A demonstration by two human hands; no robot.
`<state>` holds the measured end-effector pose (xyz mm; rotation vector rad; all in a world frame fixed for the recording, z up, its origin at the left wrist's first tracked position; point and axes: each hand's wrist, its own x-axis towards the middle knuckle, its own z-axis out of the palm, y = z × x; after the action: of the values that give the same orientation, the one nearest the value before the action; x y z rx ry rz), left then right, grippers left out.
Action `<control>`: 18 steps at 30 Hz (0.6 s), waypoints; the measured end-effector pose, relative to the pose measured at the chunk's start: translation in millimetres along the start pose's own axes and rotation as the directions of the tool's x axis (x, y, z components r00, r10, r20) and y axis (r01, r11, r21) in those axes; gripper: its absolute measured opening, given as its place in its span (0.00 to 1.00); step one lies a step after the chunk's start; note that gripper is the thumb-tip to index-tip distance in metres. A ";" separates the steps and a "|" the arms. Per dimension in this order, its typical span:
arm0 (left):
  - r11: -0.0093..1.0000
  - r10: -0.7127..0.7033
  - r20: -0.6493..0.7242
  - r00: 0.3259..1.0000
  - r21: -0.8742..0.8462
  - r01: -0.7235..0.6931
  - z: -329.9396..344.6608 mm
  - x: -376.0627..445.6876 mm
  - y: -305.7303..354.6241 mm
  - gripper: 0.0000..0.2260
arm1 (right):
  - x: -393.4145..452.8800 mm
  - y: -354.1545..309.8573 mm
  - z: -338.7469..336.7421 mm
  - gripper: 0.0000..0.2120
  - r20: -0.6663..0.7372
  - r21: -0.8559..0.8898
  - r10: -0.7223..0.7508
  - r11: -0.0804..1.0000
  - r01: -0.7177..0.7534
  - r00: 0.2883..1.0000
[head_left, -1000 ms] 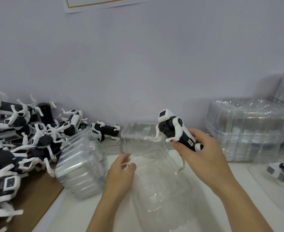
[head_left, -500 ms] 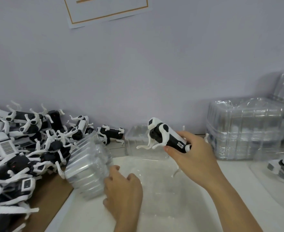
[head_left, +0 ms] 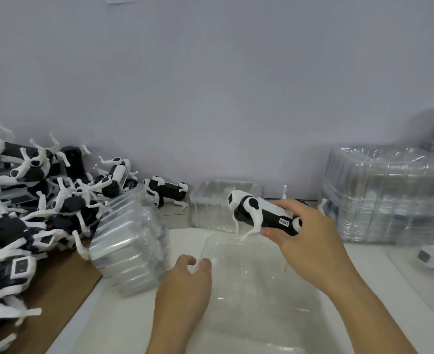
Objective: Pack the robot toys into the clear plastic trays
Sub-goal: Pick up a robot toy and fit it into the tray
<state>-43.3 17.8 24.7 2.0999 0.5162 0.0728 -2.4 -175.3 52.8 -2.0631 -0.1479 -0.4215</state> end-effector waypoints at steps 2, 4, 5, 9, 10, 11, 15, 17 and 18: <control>0.998 0.046 0.062 0.997 -0.033 -0.044 2.8 5.5 -2.4 0.18 | 0.3 0.2 -0.6 0.14 -0.022 0.006 -0.005 1.000 0.005 1.000; 0.980 0.120 0.108 0.987 -0.174 -0.101 5.9 11.0 -2.8 0.21 | -0.2 -1.6 -0.3 0.14 -0.026 0.008 -0.020 1.000 0.020 0.999; 0.962 0.156 0.142 0.978 -0.247 -0.117 7.1 13.8 -2.4 0.22 | -0.5 -2.7 0.2 0.14 -0.022 0.002 -0.026 1.000 0.026 0.999; 0.911 0.244 0.248 0.937 -0.389 -0.135 14.8 25.8 -4.9 0.27 | -1.9 -4.6 2.1 0.15 0.013 -0.050 -0.055 0.997 0.055 0.998; 0.909 0.242 0.247 0.938 -0.395 -0.131 17.1 28.0 -5.6 0.27 | -1.9 -4.3 2.1 0.15 0.018 -0.057 -0.063 0.996 0.064 0.998; 0.907 0.231 0.233 0.945 -0.403 -0.123 19.4 29.6 -5.6 0.26 | -1.8 -4.1 1.8 0.15 0.024 -0.066 -0.075 0.995 0.076 0.997; 0.889 0.167 0.132 0.977 -0.449 -0.091 23.1 30.9 -2.9 0.22 | -1.8 -3.3 0.3 0.17 0.060 -0.109 -0.090 0.989 0.096 0.994; 0.872 0.116 0.118 0.986 -0.487 -0.044 21.7 32.4 -1.6 0.22 | -2.4 -2.5 1.6 0.16 0.083 -0.147 -0.076 0.985 0.088 0.994; 0.864 0.090 0.126 0.988 -0.504 -0.014 20.6 33.5 -1.9 0.22 | -3.1 -2.2 2.9 0.16 0.091 -0.165 -0.068 0.983 0.082 0.994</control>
<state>-8.4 15.4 6.8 1.5894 0.3083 0.0752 -5.3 -171.4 52.2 -2.2487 -0.2497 -0.4043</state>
